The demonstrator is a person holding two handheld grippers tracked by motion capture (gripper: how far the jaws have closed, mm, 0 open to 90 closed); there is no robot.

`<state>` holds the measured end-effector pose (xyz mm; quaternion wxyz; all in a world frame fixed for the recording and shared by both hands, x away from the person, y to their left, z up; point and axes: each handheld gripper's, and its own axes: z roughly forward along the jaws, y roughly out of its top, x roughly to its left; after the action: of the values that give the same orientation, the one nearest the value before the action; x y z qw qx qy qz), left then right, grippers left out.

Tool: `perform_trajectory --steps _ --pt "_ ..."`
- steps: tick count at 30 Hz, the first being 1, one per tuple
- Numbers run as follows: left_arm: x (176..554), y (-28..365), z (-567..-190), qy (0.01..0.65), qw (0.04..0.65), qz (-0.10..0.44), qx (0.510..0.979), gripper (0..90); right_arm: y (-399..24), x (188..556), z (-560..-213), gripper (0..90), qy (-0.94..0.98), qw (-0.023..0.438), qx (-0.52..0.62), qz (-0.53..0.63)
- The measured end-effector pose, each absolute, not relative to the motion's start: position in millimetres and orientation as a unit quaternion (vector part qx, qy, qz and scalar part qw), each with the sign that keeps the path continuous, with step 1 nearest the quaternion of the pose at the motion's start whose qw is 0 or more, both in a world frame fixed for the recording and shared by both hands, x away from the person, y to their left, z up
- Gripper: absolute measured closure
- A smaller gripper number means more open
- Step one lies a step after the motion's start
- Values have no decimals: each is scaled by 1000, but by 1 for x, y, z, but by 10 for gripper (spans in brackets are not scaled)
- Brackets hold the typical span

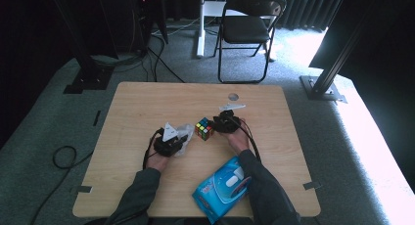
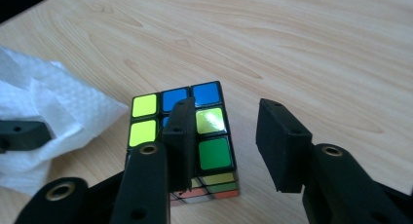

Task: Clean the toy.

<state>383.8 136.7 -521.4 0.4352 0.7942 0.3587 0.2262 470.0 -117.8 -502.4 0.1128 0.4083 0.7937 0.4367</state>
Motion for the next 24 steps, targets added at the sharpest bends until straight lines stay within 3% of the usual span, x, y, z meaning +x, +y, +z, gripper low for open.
perform_trajectory --steps 8,17,24 --pt "384 136 -521 358 437 225 794 781 -122 473 -504 674 782 72 424 451" --pt "384 136 -521 358 438 225 793 781 -119 471 -504 683 786 73 420 448" --pt "383 135 -521 358 438 225 793 780 -122 473 -504 711 776 47 436 453"
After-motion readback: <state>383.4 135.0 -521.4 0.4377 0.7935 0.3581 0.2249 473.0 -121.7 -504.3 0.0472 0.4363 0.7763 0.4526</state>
